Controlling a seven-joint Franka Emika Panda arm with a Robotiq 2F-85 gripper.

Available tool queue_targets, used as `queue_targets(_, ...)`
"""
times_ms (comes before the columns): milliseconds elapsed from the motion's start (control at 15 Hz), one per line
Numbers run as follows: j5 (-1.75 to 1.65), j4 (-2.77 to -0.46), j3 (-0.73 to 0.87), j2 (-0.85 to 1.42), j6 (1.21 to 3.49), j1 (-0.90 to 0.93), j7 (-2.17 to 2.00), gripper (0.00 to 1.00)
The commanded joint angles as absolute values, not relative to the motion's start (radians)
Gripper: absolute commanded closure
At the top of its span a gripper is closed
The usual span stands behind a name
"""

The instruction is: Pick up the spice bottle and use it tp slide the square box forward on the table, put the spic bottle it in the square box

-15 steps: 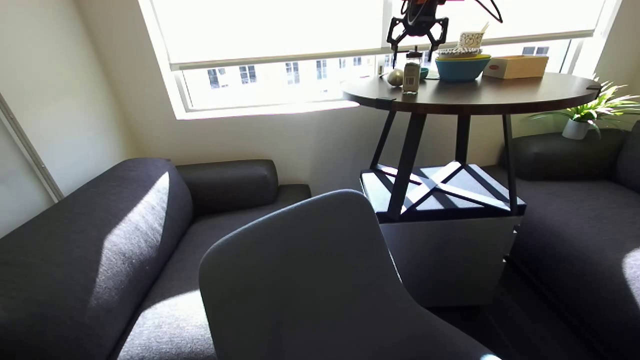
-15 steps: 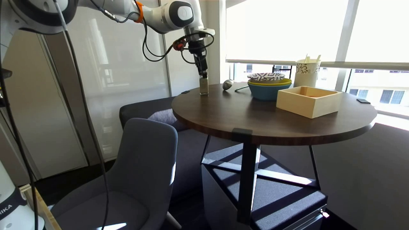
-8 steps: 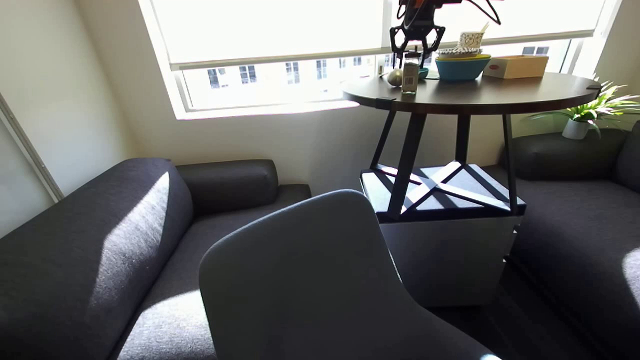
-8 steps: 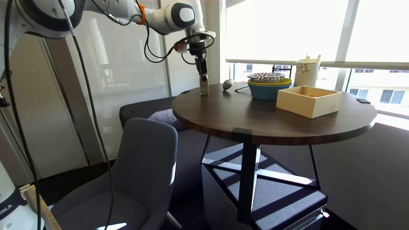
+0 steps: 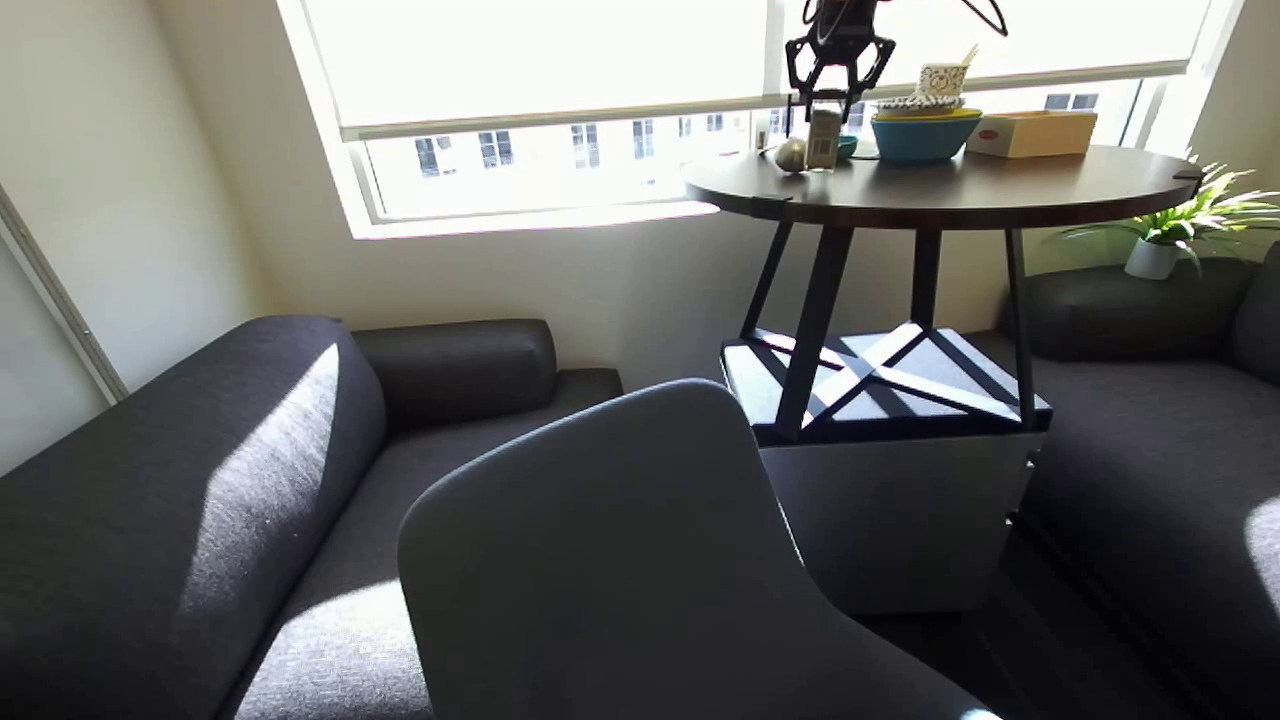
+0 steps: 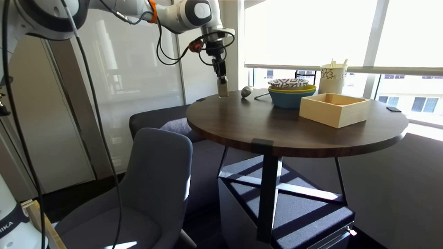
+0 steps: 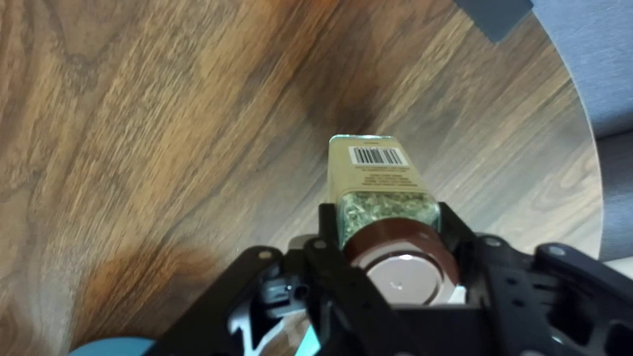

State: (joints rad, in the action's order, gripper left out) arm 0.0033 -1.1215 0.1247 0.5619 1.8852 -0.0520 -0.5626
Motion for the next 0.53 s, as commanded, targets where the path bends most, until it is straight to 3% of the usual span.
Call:
queue_targets(0,-0.004,-1.206,0.145,0.416,1.961,-0.09,-0.484,0.76)
queue_targets(467,0.07,-1.241,0.235,0.299,1.995,-0.229,-0.575,0.76)
